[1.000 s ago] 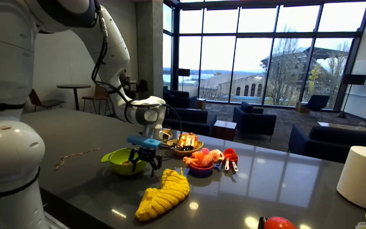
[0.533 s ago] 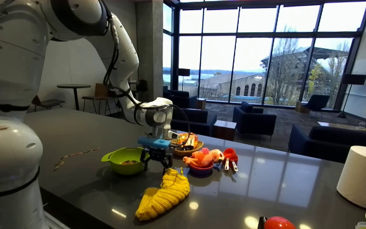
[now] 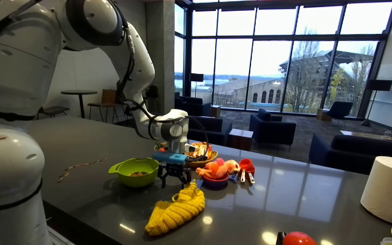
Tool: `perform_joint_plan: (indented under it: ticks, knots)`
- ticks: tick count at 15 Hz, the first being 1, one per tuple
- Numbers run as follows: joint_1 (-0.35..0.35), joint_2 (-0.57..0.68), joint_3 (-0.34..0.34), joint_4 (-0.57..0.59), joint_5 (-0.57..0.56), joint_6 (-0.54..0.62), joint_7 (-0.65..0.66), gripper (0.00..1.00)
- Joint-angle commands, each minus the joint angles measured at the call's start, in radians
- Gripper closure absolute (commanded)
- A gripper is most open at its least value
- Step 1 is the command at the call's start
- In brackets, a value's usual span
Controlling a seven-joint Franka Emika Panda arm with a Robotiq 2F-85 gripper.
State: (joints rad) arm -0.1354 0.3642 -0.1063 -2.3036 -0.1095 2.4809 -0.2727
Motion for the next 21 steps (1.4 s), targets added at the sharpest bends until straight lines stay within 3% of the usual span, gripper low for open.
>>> perform_joint_plan:
  ticks: [1, 6, 12, 21]
  knots:
    - [0.016, 0.004, -0.054, -0.003, -0.095, 0.054, 0.11, 0.0]
    - [0.017, -0.03, -0.135, -0.023, -0.198, 0.079, 0.23, 0.0]
    - [0.002, -0.059, -0.209, -0.039, -0.247, 0.074, 0.311, 0.0]
    - [-0.021, -0.062, -0.258, -0.057, -0.245, 0.076, 0.388, 0.0]
